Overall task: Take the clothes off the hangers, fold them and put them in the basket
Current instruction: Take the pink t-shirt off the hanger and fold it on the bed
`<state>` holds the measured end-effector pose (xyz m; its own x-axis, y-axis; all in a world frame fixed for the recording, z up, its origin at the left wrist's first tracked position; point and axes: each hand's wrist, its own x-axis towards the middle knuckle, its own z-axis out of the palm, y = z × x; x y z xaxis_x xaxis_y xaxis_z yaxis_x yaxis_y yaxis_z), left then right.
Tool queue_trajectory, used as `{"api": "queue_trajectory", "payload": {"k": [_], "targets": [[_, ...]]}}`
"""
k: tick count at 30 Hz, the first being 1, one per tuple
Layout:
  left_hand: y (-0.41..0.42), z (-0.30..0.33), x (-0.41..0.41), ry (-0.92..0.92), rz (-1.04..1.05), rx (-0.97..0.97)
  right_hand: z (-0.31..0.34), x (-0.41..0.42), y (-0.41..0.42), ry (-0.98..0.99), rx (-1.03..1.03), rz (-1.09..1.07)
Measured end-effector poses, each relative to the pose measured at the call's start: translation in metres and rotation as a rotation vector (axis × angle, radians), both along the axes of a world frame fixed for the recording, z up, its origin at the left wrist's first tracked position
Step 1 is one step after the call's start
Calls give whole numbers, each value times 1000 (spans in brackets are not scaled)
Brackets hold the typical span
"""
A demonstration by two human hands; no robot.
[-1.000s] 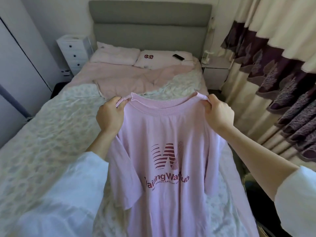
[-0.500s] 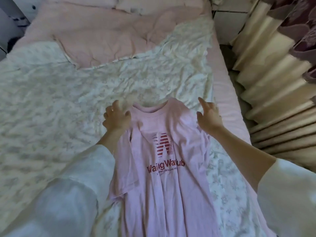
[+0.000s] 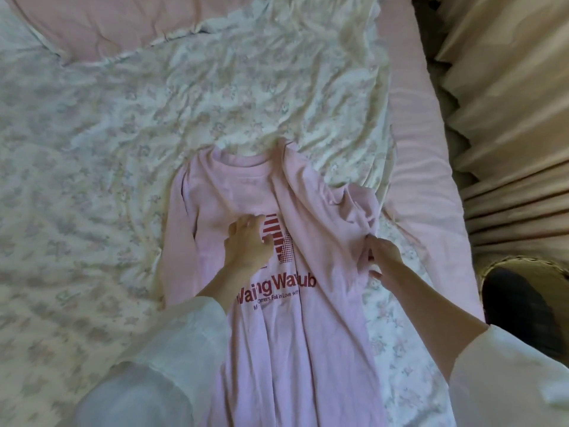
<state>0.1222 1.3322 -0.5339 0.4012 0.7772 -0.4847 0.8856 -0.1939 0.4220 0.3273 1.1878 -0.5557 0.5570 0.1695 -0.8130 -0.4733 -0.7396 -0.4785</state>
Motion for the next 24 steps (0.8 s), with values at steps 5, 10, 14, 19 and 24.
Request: {"api": "queue_trajectory", "payload": {"k": [5,10,14,19,24], "targets": [[-5,-6,32,108,-121,90,6,27,20,139,185,23],[-5,-6,65,65,-131,-105,15,57,35,23,292,56],[-8,-5,88,40,-168,-116,25,97,27,-431,264,-19],[-17,-8,117,70,-250,-113,19,155,-5,-686,197,-89],[-32,-16,135,121,-323,-100,6,167,-38,-496,168,-106]]}}
